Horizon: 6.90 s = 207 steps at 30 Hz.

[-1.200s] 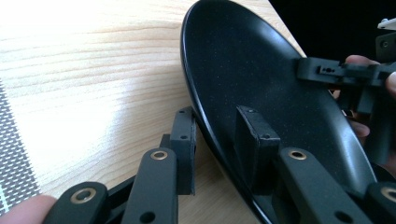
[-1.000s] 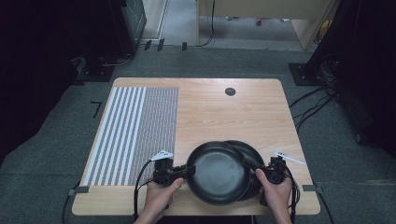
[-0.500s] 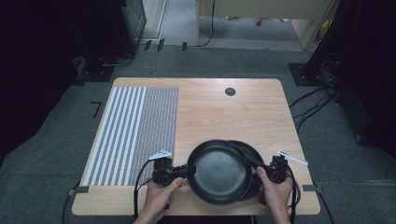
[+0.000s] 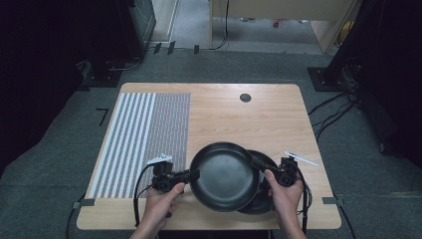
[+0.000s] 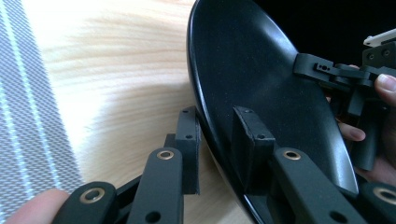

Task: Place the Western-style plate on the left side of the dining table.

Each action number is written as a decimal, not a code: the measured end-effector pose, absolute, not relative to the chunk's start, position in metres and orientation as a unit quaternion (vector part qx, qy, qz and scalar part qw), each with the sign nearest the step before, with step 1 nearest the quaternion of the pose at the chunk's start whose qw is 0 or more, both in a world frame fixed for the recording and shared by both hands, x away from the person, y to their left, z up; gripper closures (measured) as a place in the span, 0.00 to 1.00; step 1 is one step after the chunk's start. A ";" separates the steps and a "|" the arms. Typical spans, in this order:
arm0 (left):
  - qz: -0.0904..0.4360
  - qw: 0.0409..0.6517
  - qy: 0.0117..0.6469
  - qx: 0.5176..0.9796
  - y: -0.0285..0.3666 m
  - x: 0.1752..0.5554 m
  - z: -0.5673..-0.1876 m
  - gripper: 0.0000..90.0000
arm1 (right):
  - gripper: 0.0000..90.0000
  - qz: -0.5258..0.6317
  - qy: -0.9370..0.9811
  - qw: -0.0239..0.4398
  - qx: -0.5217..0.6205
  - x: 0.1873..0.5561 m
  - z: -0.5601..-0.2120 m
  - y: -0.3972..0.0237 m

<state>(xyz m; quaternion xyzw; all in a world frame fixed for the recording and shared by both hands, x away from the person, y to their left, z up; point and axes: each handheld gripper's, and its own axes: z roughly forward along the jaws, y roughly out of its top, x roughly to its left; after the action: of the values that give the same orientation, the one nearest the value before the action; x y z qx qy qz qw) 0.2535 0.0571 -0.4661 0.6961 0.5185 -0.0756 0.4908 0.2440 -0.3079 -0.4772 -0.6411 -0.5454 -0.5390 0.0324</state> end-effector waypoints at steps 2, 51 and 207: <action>-0.072 0.492 0.523 0.693 0.063 0.256 -0.464 0.81 | 0.95 -0.540 -0.547 0.034 -0.639 0.249 -0.475 -0.302; 0.003 0.509 0.650 0.564 0.211 0.297 -0.465 0.83 | 0.95 -0.518 -0.626 0.070 -0.579 0.375 -0.458 -0.132; 0.195 0.382 0.628 0.650 0.197 0.281 -0.483 0.11 | 0.28 -0.491 -0.704 -0.103 -0.503 0.349 -0.446 -0.205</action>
<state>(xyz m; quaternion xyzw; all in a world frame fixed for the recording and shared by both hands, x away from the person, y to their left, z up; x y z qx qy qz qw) 0.2806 0.1969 -0.4825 0.6496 0.6277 0.1948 0.3821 0.3489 -0.2051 -0.4461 -0.5030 -0.7035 -0.4915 -0.1028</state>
